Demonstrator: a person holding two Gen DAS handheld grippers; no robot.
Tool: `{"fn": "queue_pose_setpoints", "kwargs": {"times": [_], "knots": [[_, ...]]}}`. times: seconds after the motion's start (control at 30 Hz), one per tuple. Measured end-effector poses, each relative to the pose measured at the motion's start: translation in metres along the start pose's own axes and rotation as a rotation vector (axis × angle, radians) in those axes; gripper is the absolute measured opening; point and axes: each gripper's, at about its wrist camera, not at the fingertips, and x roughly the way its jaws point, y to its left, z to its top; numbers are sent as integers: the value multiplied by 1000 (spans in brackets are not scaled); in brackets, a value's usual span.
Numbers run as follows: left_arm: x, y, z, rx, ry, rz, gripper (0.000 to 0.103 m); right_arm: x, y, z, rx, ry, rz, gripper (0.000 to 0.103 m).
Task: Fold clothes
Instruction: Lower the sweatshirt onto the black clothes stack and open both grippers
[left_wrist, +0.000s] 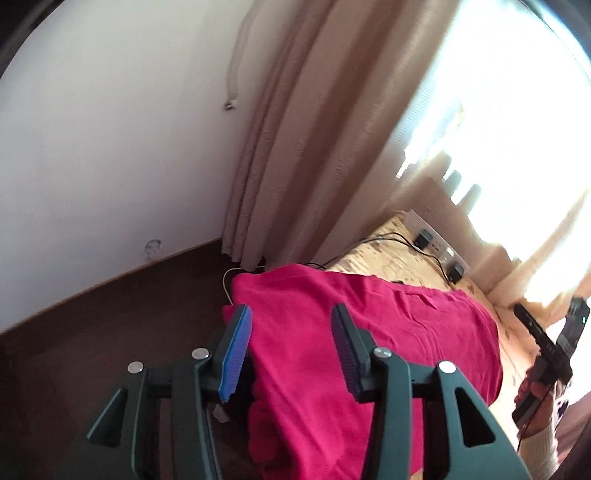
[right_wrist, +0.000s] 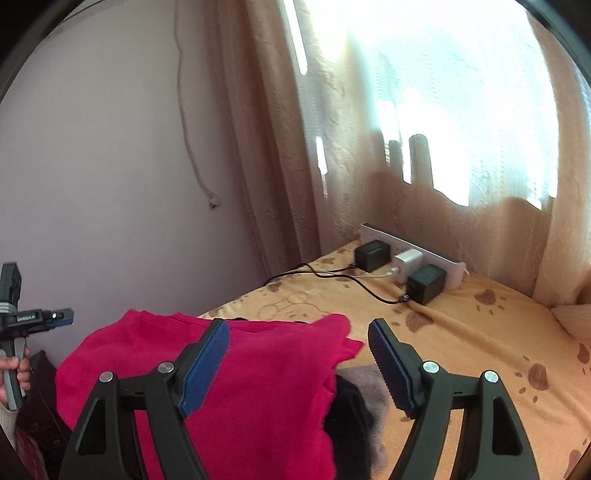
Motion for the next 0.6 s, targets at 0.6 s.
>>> {"fn": "queue_pose_setpoints", "kwargs": {"times": [0.6], "knots": [[35,-68,-86,326,139,-23,60,46,48,-87,-332,259,51,81]]}}
